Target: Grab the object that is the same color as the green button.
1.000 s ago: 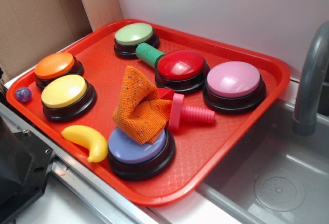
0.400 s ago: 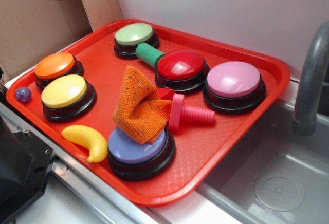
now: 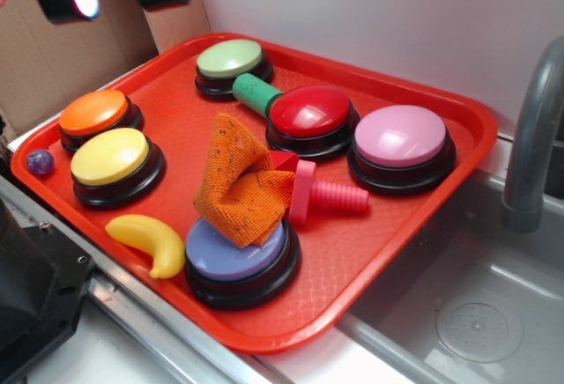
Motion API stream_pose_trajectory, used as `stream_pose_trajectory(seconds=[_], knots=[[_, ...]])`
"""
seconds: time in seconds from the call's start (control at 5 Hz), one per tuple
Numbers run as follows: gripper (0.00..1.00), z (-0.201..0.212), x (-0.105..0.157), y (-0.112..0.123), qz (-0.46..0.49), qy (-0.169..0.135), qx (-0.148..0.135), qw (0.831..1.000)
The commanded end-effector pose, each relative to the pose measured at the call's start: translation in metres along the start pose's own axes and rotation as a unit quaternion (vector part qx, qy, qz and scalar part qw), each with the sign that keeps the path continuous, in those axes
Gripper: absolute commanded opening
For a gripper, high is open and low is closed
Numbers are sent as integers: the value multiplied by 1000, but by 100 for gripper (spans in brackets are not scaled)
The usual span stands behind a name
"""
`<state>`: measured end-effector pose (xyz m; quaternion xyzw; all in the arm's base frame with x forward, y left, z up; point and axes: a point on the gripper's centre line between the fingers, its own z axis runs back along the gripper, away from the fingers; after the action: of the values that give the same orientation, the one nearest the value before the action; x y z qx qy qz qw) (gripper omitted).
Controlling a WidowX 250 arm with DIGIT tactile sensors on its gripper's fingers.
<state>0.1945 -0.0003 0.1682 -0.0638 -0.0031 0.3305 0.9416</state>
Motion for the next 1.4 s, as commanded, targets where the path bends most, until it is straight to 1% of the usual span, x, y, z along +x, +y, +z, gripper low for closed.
stream_pose_trajectory(seconds=[0.0, 0.4, 0.6, 1.0, 1.2], knots=[[100, -24, 44, -10, 100, -52, -20, 993], [100, -63, 84, -18, 199, -89, -19, 976], [100, -80, 100, -21, 222, -97, -22, 970], [100, -107, 123, -22, 260, -92, -10, 961], [100, -123, 129, -19, 266, -81, -2, 961]])
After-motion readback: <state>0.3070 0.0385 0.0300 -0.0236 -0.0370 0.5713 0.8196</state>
